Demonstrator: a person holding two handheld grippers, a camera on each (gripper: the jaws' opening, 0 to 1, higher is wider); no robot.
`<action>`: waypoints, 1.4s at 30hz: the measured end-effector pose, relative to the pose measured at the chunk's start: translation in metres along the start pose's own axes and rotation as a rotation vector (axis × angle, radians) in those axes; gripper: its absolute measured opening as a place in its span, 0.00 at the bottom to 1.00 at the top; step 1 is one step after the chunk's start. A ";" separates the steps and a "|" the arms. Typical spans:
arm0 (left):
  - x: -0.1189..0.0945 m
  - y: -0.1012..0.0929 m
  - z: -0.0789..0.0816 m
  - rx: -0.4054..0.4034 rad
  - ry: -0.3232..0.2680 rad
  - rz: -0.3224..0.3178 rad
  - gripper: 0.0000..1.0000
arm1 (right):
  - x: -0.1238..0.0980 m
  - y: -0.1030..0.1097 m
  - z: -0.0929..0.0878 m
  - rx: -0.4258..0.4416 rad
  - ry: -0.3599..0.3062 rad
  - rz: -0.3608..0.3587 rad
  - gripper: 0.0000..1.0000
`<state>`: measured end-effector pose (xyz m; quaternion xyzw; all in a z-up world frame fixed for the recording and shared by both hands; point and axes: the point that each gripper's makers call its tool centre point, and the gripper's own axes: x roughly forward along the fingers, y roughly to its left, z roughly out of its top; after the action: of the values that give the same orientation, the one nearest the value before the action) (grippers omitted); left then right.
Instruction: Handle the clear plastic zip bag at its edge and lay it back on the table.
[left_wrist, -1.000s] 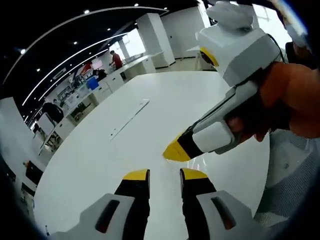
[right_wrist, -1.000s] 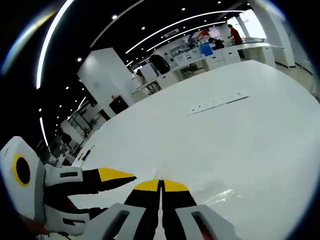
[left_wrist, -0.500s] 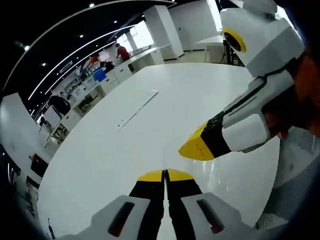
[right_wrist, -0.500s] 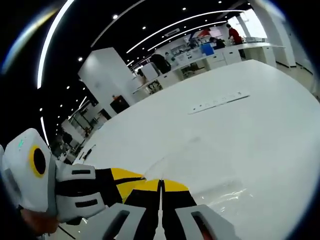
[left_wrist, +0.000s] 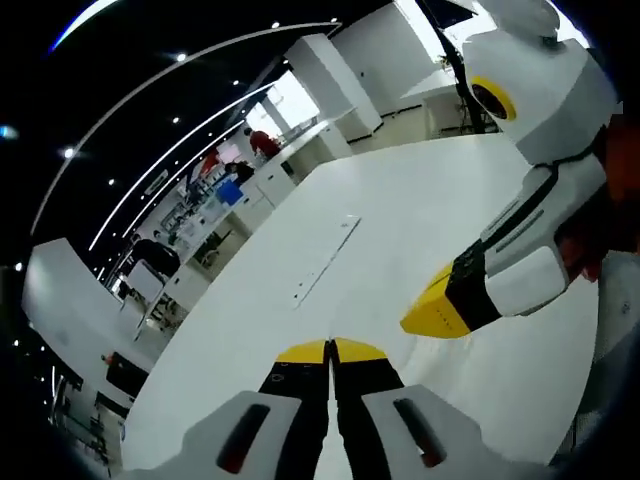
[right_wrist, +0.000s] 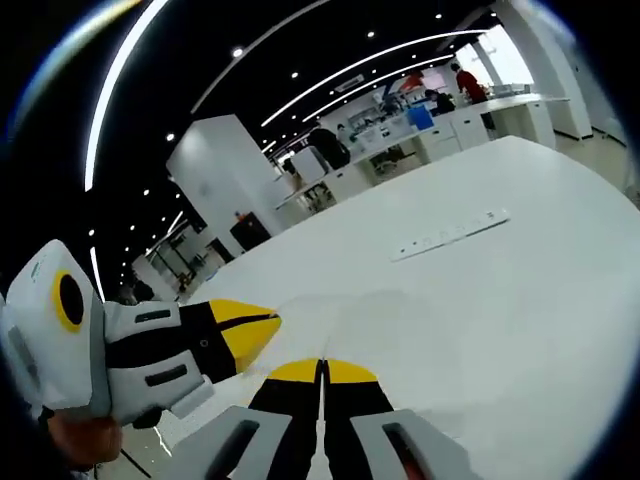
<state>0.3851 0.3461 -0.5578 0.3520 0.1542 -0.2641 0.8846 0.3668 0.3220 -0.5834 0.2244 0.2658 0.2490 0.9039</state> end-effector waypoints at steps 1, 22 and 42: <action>0.004 0.001 0.001 0.009 -0.017 0.009 0.00 | 0.000 0.002 0.004 0.000 -0.011 0.007 0.00; -0.008 -0.067 -0.023 0.091 0.004 -0.098 0.00 | -0.009 -0.025 -0.056 0.164 0.053 -0.031 0.00; -0.012 -0.110 -0.046 0.079 0.046 -0.186 0.00 | -0.005 -0.044 -0.091 0.220 0.113 -0.085 0.00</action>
<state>0.3079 0.3153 -0.6443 0.3770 0.1958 -0.3426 0.8380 0.3235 0.3095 -0.6742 0.2962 0.3514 0.1923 0.8671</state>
